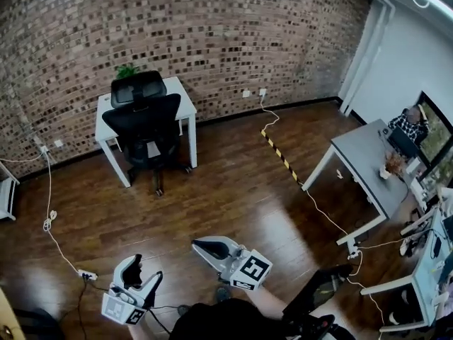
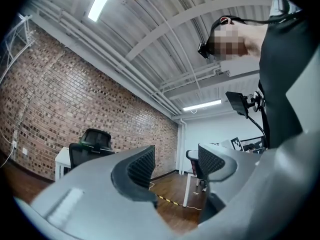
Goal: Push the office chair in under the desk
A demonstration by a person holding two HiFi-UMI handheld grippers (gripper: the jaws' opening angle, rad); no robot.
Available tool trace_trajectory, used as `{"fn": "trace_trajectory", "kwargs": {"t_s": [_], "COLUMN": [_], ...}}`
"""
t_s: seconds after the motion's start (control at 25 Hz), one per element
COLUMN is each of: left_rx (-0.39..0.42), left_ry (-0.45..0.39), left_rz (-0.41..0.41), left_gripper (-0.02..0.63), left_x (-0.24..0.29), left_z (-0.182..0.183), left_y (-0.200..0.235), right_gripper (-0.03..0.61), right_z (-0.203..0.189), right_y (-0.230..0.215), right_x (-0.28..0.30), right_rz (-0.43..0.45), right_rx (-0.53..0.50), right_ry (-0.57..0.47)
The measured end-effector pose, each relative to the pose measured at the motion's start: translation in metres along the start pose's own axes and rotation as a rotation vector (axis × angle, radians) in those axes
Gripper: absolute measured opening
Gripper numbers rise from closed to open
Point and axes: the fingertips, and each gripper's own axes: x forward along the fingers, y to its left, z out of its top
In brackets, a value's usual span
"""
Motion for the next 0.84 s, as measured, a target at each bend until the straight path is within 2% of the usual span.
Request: {"fn": "trace_trajectory", "kwargs": {"t_s": [0.24, 0.68, 0.84], "left_rx": [0.047, 0.063, 0.062], "left_ry": [0.046, 0.082, 0.081], "left_rz": [0.002, 0.005, 0.001], "left_gripper": [0.472, 0.472, 0.472], "left_x": [0.004, 0.014, 0.012], "left_z": [0.035, 0.053, 0.053], "left_y": [-0.028, -0.057, -0.058], "right_gripper": [0.0, 0.0, 0.0], "right_z": [0.041, 0.07, 0.068], "right_y": [0.016, 0.03, 0.032], "right_x": [-0.009, -0.021, -0.022], "right_rz": [0.01, 0.03, 0.03], "right_rx": [0.028, 0.046, 0.046], "right_ry": [-0.042, -0.052, -0.047]}}
